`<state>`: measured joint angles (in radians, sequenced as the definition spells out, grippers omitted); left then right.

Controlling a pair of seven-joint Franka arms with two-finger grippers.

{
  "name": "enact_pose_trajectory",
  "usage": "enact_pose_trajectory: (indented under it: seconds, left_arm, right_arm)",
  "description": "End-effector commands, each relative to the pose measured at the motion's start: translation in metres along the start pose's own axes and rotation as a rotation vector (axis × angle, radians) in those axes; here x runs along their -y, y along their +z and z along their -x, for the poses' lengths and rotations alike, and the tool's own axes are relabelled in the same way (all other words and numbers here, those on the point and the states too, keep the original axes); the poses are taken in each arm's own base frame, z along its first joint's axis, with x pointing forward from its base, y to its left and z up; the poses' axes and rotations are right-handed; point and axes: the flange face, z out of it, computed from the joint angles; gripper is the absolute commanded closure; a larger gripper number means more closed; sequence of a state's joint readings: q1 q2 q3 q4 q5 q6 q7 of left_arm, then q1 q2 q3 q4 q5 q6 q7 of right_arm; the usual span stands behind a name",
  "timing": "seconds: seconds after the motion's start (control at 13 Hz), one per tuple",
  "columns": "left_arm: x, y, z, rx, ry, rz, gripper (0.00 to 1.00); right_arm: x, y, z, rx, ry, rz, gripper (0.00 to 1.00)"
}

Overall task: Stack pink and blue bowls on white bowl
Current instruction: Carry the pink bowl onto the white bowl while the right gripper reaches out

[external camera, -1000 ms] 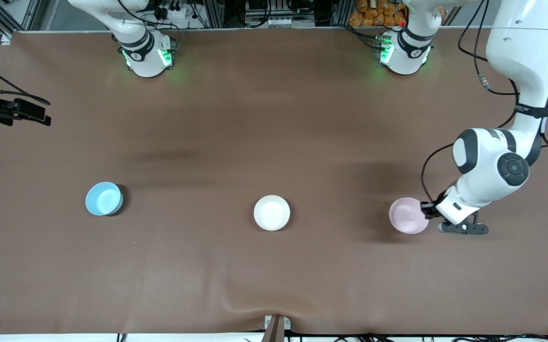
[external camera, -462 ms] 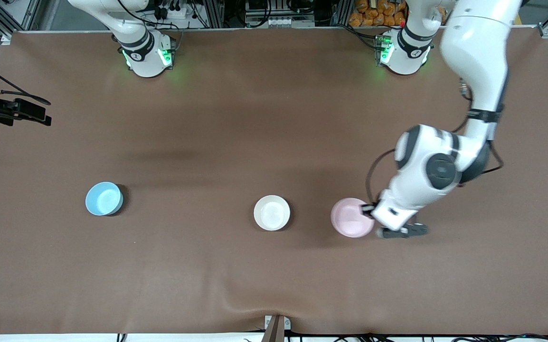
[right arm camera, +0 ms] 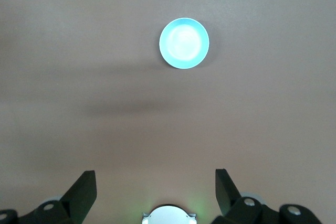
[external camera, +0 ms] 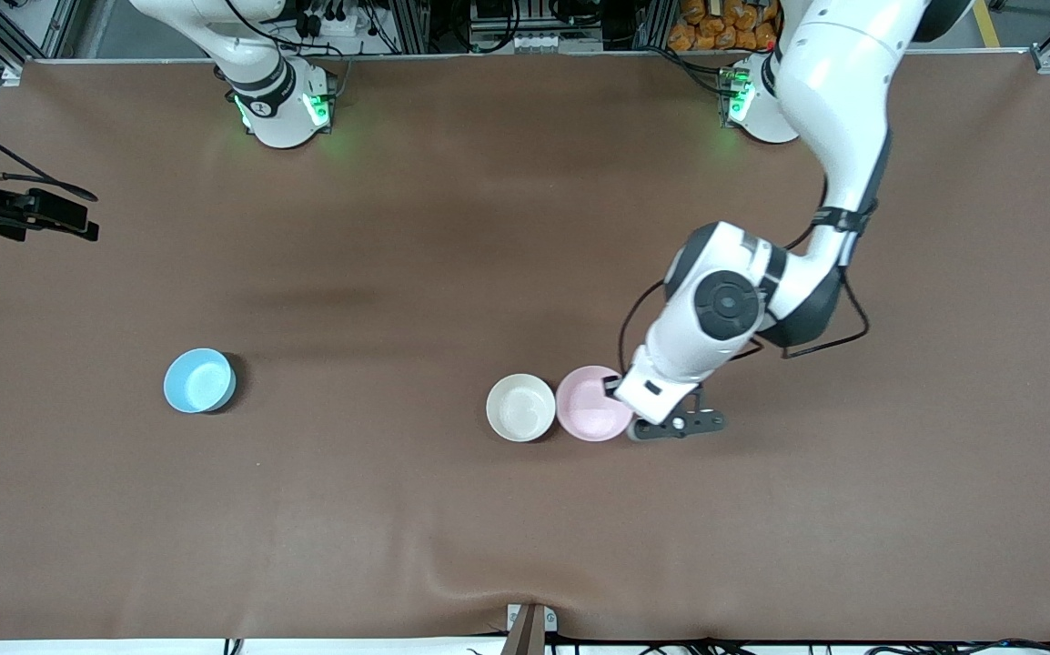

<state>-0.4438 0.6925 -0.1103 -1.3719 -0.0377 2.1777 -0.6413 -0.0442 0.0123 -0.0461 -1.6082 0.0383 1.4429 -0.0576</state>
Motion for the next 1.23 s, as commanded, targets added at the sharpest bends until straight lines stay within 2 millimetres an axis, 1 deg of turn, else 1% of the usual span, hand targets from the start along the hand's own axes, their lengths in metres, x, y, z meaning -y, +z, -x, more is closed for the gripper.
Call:
enact_pose_trajectory:
  seconds: [0.0,0.15,0.23,0.38,0.46,0.54,0.62,0.69,0.85,0.92,1.0,1.08,1.15]
  left_arm:
    - [-0.034,0.014,-0.001,-0.023,-0.042,0.045,1.0]
    - [-0.043,0.02,0.003,-0.041,-0.044,0.071,1.0]
    - [-0.05,0.028,0.009,-0.04,-0.043,0.075,1.0]
    - [-0.058,0.037,0.014,-0.051,-0.045,0.093,1.0]
    - [-0.065,0.045,0.019,-0.058,-0.049,0.104,1.0]
    - [-0.076,0.049,0.026,-0.074,-0.058,0.123,1.0]
    - [-0.076,0.058,0.027,-0.076,-0.061,0.127,1.0]
    - [-0.076,0.059,0.026,-0.08,-0.059,0.128,1.0]
    - [-0.073,0.063,0.026,-0.078,-0.057,0.119,1.0]
    - [-0.073,0.064,0.027,-0.075,-0.057,0.116,1.0]
    - [-0.072,0.064,0.027,-0.073,-0.055,0.111,1.0]
    - [-0.07,0.066,0.028,-0.07,-0.052,0.103,1.0]
    - [-0.069,0.068,0.028,-0.068,-0.051,0.102,1.0]
  right_arm:
    - [0.001,0.0,-0.002,-0.001,0.008,-0.003,0.0]
    - [0.001,0.003,-0.004,0.005,0.008,-0.006,0.0]
    - [0.001,0.006,-0.006,0.011,0.009,-0.006,0.0]
    - [0.0,0.019,-0.017,0.038,0.008,-0.006,0.0]
    - [-0.004,0.033,-0.029,0.063,0.006,-0.012,0.0]
    - [-0.009,0.049,-0.041,0.089,0.004,-0.014,0.0]
    - [-0.021,0.065,-0.05,0.112,-0.006,-0.008,0.0]
    - [-0.034,0.086,-0.063,0.129,-0.035,-0.015,0.0]
    - [-0.067,0.135,-0.085,0.171,-0.002,-0.053,0.0]
    - [-0.067,0.154,-0.095,0.178,-0.006,-0.05,0.0]
    - [-0.067,0.179,-0.102,0.186,-0.008,-0.048,0.0]
    - [-0.069,0.194,-0.107,0.157,-0.008,-0.041,0.0]
    - [-0.065,0.208,-0.109,0.132,-0.015,-0.031,0.0]
